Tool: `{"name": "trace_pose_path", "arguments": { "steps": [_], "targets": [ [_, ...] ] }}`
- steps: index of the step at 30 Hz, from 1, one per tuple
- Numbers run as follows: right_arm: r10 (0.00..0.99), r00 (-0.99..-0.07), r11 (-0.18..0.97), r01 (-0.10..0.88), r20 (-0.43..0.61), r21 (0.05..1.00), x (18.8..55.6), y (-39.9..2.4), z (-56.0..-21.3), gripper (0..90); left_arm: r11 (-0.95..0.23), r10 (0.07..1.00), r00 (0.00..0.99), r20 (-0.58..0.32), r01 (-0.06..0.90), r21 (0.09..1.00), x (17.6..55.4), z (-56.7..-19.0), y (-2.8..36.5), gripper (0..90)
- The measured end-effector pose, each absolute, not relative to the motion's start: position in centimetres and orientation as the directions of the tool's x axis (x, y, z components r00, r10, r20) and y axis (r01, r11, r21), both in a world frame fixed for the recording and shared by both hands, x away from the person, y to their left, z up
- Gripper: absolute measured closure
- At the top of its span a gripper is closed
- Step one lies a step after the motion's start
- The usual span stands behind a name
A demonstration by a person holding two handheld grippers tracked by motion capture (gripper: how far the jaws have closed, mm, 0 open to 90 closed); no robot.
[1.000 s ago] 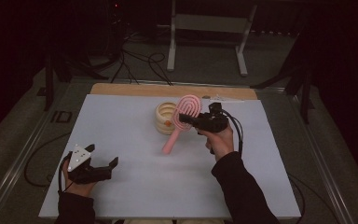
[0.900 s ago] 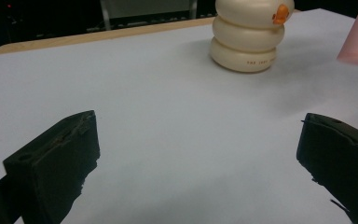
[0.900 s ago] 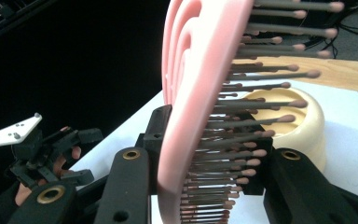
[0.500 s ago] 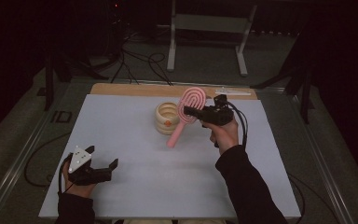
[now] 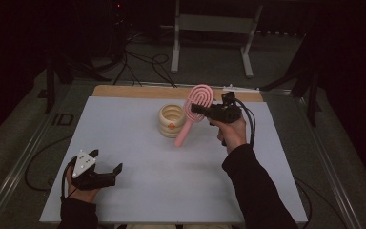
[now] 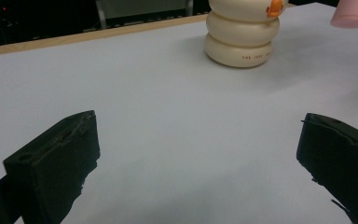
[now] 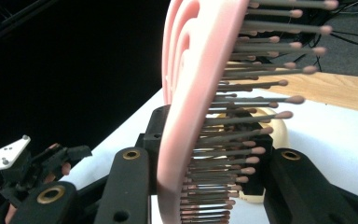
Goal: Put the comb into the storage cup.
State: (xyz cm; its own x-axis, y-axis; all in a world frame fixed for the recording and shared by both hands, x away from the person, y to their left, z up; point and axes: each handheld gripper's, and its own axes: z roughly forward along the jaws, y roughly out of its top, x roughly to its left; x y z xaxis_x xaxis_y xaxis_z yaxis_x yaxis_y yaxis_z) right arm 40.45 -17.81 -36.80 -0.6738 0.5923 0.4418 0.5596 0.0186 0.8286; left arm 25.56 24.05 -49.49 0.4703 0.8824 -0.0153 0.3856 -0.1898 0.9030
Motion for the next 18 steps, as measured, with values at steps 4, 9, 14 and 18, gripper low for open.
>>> {"name": "trace_pose_path", "arguments": {
  "steps": [4,9,14,18],
  "targets": [
    [0.591,-0.676,0.014,0.555,0.441,0.832,40.7,-17.7,-36.4,63.8,-0.179,0.886,0.463,-0.019,0.38,0.907,25.5,-49.4,24.1,0.2],
    [0.594,-0.673,0.015,0.556,0.441,0.831,41.2,-17.4,-35.8,63.8,-0.175,0.889,0.458,-0.019,0.377,0.91,25.5,-49.3,24.2,0.3],
    [0.599,-0.676,0.013,0.545,0.43,0.838,41.5,-17.2,-34.9,63.8,-0.176,0.889,0.457,-0.017,0.377,0.91,25.6,-49.4,24.2,0.2],
    [0.605,-0.671,0.006,0.542,0.428,0.84,41.8,-17.3,-34.3,63.8,-0.174,0.891,0.454,-0.017,0.377,0.91,25.6,-49.3,24.3,0.2]
  ]
}}
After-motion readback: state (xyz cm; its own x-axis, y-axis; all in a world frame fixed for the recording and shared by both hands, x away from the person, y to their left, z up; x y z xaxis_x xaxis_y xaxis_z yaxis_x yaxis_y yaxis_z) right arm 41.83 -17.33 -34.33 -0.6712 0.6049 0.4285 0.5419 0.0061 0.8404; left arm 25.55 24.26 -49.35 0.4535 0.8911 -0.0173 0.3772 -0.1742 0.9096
